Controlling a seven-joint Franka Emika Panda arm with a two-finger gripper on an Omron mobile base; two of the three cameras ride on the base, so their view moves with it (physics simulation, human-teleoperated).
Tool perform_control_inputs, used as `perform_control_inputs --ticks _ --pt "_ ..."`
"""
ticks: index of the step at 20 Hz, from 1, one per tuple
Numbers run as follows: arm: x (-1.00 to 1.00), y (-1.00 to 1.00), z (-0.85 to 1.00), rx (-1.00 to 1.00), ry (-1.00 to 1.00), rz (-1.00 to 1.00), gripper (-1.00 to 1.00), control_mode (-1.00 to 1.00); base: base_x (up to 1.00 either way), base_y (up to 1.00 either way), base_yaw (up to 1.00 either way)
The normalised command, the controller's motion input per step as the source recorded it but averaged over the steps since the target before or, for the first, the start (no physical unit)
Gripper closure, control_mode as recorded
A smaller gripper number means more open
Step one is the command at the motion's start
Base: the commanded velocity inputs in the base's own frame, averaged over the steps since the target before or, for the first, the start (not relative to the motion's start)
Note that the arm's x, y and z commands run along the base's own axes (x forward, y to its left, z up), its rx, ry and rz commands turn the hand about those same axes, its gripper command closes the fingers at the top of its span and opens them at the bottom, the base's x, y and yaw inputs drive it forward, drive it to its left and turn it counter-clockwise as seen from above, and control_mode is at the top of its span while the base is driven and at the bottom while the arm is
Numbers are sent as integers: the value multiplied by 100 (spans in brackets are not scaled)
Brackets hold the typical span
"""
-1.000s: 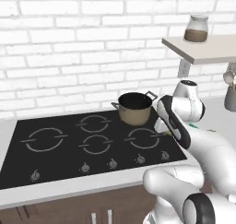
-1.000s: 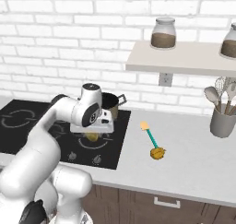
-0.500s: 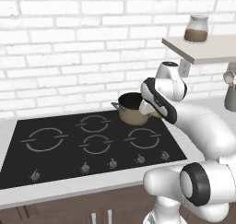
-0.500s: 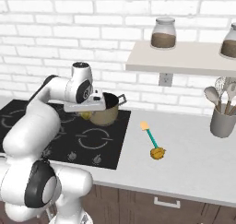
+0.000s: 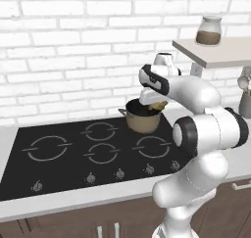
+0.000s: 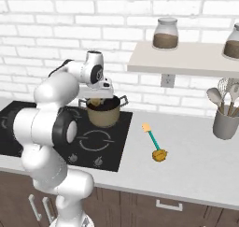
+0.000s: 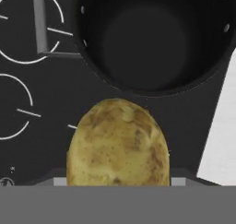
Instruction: Put the squash and potato in the pot. Retrieve the spatula and lightly stir the vegetables in the pot.
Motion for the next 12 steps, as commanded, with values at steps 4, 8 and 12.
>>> perform_control_inputs --ticks 4,8,12 --pt "96 0 -51 0 3 -2 100 -100 0 0 0" --pt "87 0 -64 0 0 0 100 -100 0 0 0" --pt "74 0 -60 0 0 0 100 -100 0 0 0"
